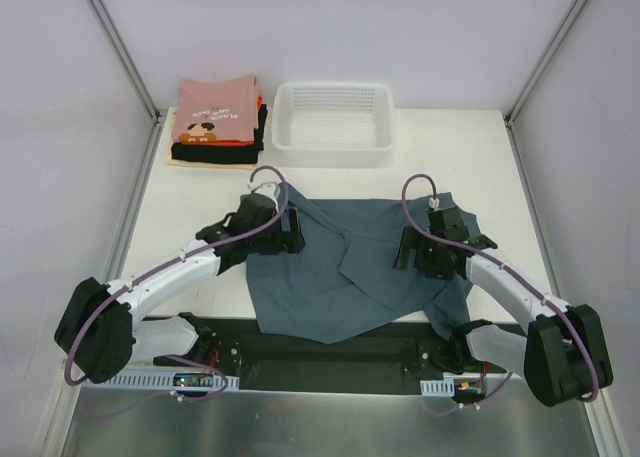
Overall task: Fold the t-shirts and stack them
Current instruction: Flatten the tshirt out
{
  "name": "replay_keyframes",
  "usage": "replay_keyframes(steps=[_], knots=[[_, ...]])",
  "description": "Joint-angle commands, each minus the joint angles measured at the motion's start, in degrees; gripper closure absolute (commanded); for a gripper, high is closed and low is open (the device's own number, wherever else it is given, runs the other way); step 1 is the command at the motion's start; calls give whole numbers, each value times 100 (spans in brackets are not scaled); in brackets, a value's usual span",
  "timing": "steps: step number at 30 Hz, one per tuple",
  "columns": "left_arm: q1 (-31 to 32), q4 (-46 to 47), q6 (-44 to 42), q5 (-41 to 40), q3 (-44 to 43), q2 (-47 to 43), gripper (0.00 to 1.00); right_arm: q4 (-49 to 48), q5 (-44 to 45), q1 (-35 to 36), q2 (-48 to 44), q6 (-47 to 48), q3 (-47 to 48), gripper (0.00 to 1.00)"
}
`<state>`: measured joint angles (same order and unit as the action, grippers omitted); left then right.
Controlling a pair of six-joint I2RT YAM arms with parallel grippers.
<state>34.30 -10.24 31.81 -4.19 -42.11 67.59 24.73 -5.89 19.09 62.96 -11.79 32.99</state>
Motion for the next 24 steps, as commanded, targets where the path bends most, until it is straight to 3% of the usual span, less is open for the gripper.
replay_keyframes(steps=[1, 7, 14, 24], knots=[[366, -83, 738, 252, 387, 96, 1, 58, 509, 51, 584, -525, -47, 3], [375, -48, 993, 410, 353, 947, 1, -240, 545, 51, 1410, -666, 312, 3], [200, -197, 1020, -205, -191, 2133, 1, -188, 737, 51, 2123, -658, 989, 3], [-819, -488, 774, -627, -1361, 3216, 1, 198, 967, -151, 2397, -219, 1464, 3]])
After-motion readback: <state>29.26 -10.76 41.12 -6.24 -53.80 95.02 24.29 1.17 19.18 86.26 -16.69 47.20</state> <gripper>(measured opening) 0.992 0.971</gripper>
